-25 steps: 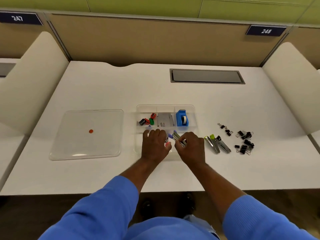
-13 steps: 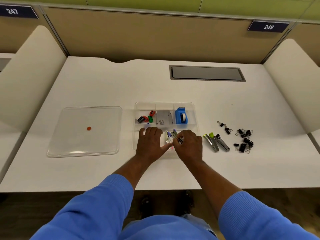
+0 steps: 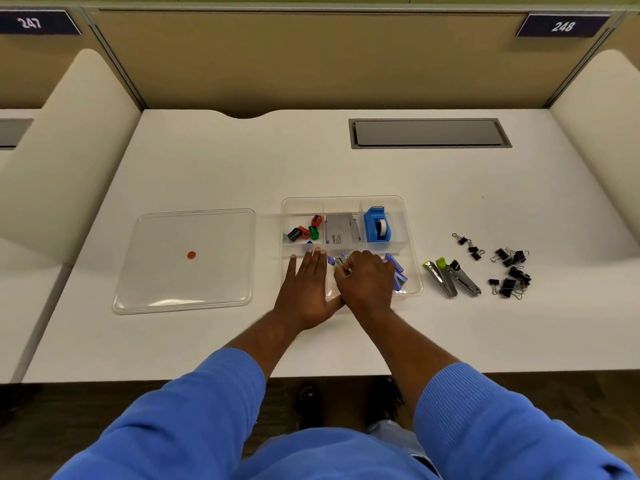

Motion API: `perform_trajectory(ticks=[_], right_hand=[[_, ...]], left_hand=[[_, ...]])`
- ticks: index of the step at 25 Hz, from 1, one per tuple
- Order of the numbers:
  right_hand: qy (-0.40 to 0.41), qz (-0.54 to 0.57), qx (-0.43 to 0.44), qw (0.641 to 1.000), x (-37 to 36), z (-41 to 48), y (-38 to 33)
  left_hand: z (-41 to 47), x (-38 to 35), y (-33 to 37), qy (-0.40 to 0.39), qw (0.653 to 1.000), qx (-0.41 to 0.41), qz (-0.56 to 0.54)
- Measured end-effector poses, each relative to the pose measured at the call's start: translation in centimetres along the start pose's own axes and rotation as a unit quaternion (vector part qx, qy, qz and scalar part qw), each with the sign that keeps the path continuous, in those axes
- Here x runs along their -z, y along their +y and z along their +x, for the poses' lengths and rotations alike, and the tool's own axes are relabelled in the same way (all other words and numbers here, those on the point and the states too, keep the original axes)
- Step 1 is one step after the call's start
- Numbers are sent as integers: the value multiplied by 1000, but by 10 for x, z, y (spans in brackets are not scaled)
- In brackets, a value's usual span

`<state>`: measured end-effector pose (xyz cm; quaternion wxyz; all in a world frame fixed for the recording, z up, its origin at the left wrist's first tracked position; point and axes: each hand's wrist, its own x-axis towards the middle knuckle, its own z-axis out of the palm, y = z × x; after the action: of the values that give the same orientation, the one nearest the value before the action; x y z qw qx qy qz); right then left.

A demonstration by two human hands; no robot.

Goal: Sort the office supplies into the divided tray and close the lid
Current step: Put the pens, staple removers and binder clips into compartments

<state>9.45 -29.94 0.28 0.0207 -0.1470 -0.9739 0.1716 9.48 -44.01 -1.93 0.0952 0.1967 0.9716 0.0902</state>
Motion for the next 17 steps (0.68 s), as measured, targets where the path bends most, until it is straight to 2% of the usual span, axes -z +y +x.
perform_trajectory(ticks=[4, 12, 17], right_hand=[[-12, -18, 27, 999, -1, 0, -2], [69, 82, 75, 991, 20, -3, 28], [113, 80, 70, 988, 42, 1, 67]], left_hand=[[0, 3, -2, -8, 1000, -8, -6], [8, 22, 0, 16, 999, -19, -27], [25, 31, 13, 45, 998, -38, -14]])
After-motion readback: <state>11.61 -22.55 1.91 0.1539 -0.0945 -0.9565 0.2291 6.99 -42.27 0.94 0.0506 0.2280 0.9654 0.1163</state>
